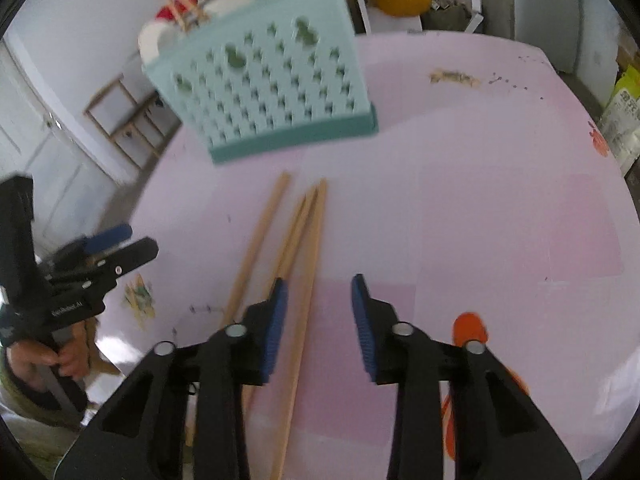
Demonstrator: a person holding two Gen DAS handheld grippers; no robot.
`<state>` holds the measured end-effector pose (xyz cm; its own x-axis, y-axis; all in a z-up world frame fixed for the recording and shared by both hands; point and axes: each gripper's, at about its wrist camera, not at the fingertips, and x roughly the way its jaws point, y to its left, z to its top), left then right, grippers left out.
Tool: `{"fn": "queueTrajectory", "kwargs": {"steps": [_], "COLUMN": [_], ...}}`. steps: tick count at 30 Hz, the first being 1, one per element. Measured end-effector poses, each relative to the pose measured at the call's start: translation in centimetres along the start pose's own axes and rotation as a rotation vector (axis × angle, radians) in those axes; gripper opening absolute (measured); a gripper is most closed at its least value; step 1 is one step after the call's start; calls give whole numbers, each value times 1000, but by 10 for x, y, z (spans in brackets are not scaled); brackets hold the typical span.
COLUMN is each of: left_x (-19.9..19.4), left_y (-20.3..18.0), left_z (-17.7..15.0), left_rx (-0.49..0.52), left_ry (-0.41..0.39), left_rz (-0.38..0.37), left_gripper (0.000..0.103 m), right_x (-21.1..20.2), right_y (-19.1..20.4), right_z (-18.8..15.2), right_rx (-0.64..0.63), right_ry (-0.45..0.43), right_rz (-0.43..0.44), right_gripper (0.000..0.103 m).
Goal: Organize utensils
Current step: 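Grasp another chopstick with the right gripper while the left grasps one too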
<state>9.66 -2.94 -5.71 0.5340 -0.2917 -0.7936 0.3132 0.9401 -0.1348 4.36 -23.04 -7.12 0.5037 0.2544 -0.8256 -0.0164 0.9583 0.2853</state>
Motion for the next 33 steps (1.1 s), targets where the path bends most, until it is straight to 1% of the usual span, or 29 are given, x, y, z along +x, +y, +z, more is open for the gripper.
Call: {"fn": "queueTrajectory", "kwargs": {"steps": [1,3,7,11,13,16,19,22,24,26,27,29,30,31,33], "left_x": [2,5,8,9,9,9,8,6,7,10,12,16,18,19,20], "left_y": [-3,-7,-15,-20,-23,-29,-34,-38,-40,-43,-45,-51,-54,-56,-61], "left_z": [-1,-3,-6,-5,-5,-4,-2,-2,-1,-1,-1,-2,-2,-2,-3], "left_rx": [6,15,38,53,63,76,84,87,82,67,70,86,93,96,102], "left_ry": [7,16,34,41,43,40,32,29,37,57,66,77,82,86,96], "left_rz": [2,2,12,22,24,21,7,-48,-96,-143,-156,-164,-168,-178,-202], "left_gripper": [80,80,80,81,81,81,81,80,72,60,57,46,44,38,36], "right_x": [3,6,11,12,10,8,6,6,6,6,6,6,6,6,6], "right_y": [2,5,12,17,15,9,-8,-14,-13,-11,-11,-12,-12,-12,-13], "right_z": [-3,-4,-9,-12,-11,-10,-7,-6,-6,-6,-6,-6,-7,-6,-7], "right_rx": [-7,-20,-68,-99,-102,-87,-26,7,4,-4,-5,1,4,8,10], "right_ry": [7,21,29,33,32,23,14,8,4,-2,-4,-7,-7,-8,-8], "right_rz": [-1,-5,-23,-59,-78,-115,-110,-96,-102,-112,-112,-107,-103,-98,-93], "right_gripper": [27,22,21,9,9,7,7,7,7,7,7,7,7,7,7]}}
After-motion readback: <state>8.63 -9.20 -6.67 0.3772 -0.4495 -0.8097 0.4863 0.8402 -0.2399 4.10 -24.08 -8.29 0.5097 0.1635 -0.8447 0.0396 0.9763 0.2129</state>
